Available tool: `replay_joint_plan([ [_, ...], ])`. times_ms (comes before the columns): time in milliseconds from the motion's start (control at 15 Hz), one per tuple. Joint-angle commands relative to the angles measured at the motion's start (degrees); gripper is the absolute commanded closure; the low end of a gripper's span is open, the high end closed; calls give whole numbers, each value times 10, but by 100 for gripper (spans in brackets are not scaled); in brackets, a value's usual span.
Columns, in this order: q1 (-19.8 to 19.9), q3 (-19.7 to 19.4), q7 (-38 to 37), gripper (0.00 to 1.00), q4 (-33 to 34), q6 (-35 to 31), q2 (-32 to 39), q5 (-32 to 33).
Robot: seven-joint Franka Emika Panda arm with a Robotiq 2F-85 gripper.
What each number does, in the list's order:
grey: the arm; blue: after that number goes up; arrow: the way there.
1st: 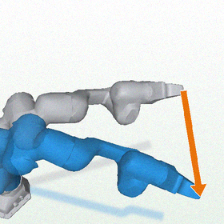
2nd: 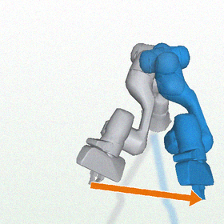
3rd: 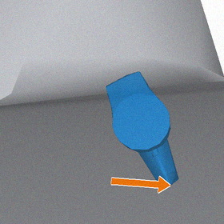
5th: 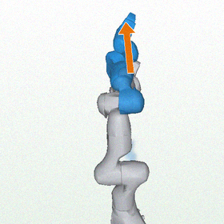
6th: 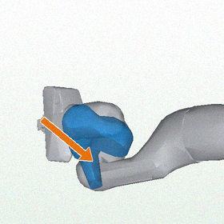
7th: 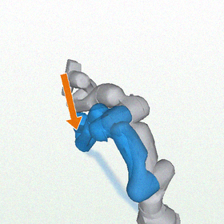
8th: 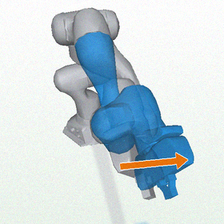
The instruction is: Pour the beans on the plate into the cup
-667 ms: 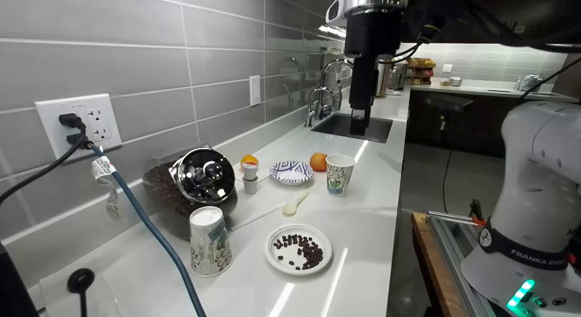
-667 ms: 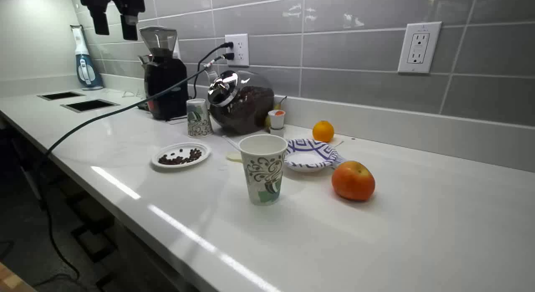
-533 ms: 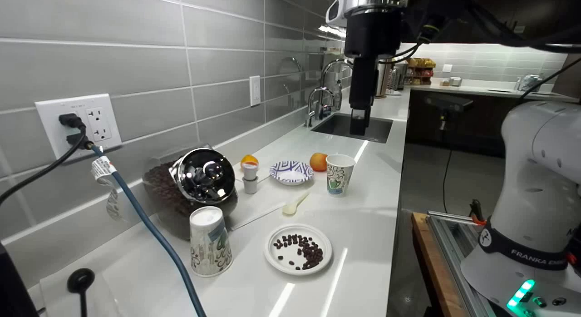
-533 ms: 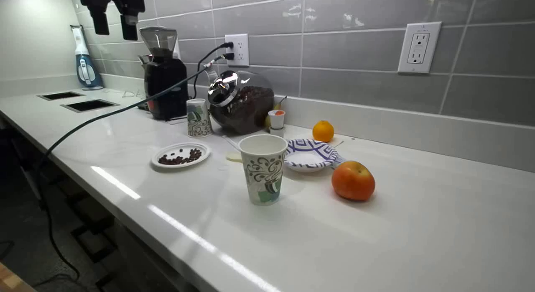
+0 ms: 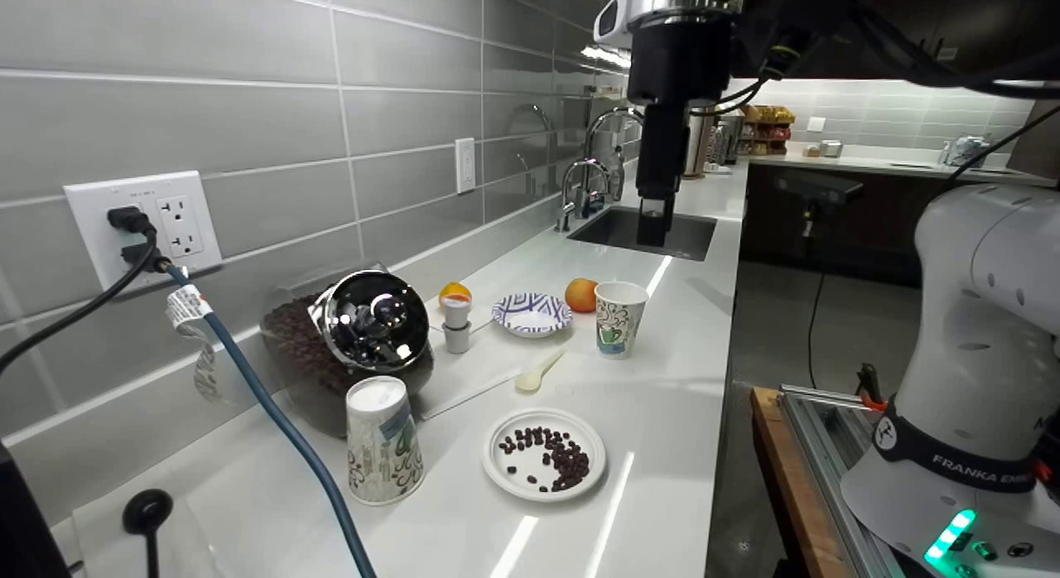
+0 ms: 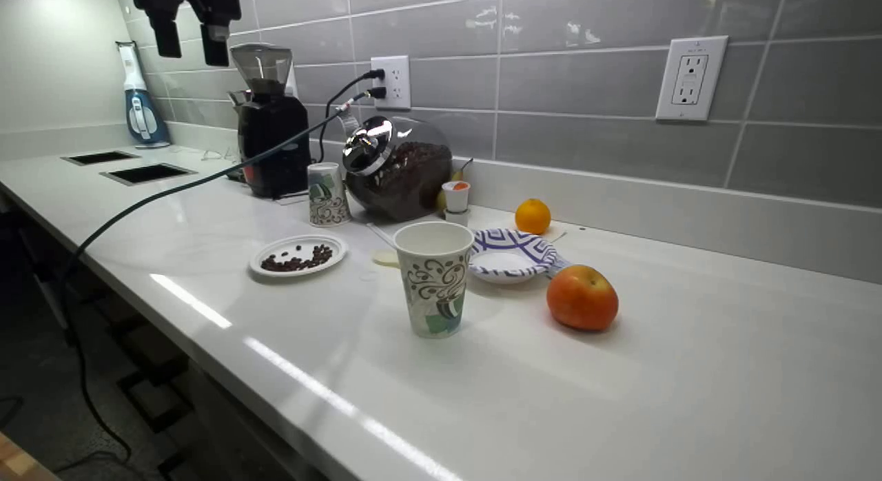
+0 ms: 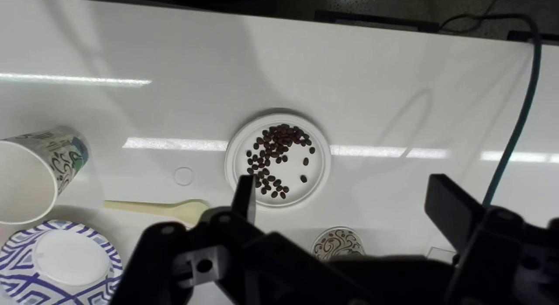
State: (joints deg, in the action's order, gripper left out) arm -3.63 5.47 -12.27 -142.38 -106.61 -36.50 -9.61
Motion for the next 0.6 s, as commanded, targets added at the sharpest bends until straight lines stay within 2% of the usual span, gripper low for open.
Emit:
replay_joint_plan([
  [0, -7, -15, 60, 0, -4, -34, 9, -6],
  [267, -24, -58, 180, 0, -17, -111, 28, -28],
  [533, -54, -131, 329, 0, -29, -143, 72, -97],
])
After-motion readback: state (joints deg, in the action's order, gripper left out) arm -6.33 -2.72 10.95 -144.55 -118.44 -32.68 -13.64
